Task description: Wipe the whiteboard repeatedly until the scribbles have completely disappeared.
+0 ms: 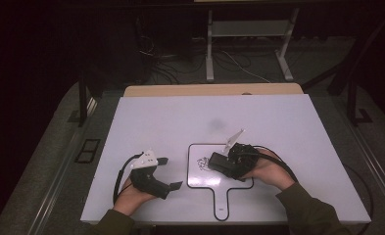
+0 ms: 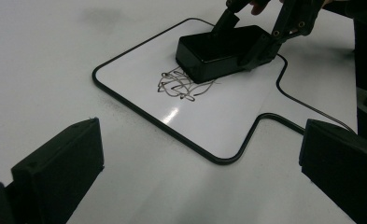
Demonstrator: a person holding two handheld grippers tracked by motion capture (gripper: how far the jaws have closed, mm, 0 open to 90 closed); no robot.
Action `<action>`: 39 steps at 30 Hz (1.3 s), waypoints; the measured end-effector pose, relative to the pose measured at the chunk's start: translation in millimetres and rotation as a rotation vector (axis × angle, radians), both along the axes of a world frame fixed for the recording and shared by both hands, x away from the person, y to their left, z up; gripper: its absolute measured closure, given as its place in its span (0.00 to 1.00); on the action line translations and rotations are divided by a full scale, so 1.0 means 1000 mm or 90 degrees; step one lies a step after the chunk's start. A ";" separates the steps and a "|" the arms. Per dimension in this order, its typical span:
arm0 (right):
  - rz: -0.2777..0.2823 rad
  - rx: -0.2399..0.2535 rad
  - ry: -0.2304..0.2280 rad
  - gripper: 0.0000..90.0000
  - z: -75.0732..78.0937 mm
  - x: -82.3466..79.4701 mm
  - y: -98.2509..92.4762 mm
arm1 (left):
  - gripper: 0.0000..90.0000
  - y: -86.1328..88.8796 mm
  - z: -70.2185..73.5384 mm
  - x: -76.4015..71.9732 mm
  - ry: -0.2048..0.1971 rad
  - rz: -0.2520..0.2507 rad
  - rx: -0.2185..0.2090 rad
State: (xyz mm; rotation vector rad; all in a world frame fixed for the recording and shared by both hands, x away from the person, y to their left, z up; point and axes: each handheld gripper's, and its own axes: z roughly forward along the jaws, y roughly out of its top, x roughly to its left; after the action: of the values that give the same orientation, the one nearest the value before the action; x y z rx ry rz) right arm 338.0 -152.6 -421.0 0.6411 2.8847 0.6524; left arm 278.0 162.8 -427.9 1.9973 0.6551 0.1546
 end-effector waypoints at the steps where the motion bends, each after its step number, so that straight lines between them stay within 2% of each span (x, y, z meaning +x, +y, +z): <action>1: -0.006 0.006 0.007 0.43 0.000 0.001 0.000 | 0.00 0.000 0.000 0.000 -0.001 0.000 -0.001; 12: -0.051 0.014 0.003 0.43 -0.001 0.034 -0.002 | 0.00 0.000 -0.001 0.001 0.002 0.000 0.003; 16: -0.063 0.013 0.001 0.43 -0.001 0.040 -0.003 | 0.00 0.000 -0.001 0.000 0.001 0.000 0.003; 19: -0.061 0.011 0.001 0.43 -0.001 0.037 -0.001 | 0.00 0.001 -0.001 0.001 0.001 0.000 0.003; 36: 0.015 0.003 0.007 0.43 0.000 -0.003 0.016 | 0.00 0.000 0.000 0.000 -0.002 -0.002 0.002; 39: 0.021 0.000 0.009 0.43 0.001 -0.002 0.017 | 0.00 0.000 0.000 0.000 -0.002 -0.002 0.003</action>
State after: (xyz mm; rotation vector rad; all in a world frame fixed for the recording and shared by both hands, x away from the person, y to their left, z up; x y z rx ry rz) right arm 336.0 -135.3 -420.2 0.6014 2.9141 0.6550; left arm 277.6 162.5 -427.5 2.0015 0.6495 0.1576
